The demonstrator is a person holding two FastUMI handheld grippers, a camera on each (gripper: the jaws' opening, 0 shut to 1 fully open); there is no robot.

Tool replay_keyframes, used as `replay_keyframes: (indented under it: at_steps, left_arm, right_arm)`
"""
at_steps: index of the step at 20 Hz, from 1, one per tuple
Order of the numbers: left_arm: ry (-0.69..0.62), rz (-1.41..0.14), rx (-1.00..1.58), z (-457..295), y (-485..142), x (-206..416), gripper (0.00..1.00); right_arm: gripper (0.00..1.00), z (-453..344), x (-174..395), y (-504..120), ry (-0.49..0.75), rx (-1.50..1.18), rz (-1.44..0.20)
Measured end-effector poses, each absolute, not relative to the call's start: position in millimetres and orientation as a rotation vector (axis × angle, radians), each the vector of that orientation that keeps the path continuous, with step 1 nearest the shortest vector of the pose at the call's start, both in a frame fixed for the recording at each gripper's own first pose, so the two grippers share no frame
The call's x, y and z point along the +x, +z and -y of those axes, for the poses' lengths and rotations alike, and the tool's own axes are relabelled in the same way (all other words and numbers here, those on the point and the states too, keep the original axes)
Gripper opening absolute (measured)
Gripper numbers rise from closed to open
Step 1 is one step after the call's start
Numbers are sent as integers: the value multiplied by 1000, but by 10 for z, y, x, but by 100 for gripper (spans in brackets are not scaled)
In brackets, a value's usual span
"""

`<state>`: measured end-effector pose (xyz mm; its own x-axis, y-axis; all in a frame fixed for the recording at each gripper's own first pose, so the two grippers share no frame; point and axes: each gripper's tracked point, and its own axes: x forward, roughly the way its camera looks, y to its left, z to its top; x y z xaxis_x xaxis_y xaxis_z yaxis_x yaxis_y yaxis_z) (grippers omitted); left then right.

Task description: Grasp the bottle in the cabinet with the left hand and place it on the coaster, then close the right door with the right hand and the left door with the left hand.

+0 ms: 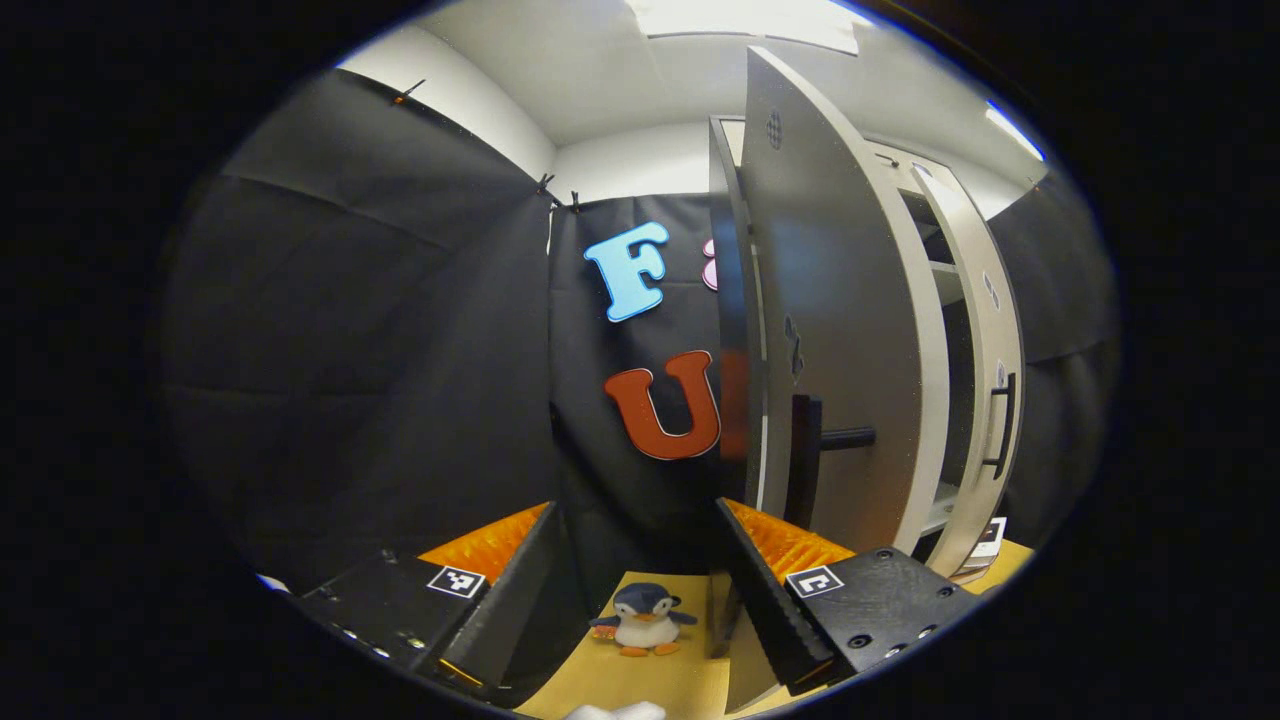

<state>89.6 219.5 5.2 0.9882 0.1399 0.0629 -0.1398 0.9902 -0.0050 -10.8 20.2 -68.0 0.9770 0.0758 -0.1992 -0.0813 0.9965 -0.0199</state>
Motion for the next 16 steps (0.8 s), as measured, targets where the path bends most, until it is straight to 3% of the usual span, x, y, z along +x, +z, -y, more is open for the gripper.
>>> replay_keyframes:
  at_steps: [1,2,3,8,12,16]
  left_arm:
    - [139,66,9,-2195,66,896,93]
    - [136,67,16,-2185,62,900,96]
    - [138,63,20,-2162,49,891,93]
    - [143,70,43,-2071,83,896,92]
    - [144,64,46,-1989,96,880,82]
    - [142,58,46,-1842,80,838,86]
  right_arm:
    - [81,-210,-109,-690,80,-25,-206]
    - [81,-223,-103,-701,84,-23,-213]
    - [81,-238,-104,-710,88,-25,-218]
    - [81,-369,-35,-684,131,-19,-224]
    - [81,-454,4,-746,163,-7,-230]
    - [81,-368,9,-791,164,-53,-233]
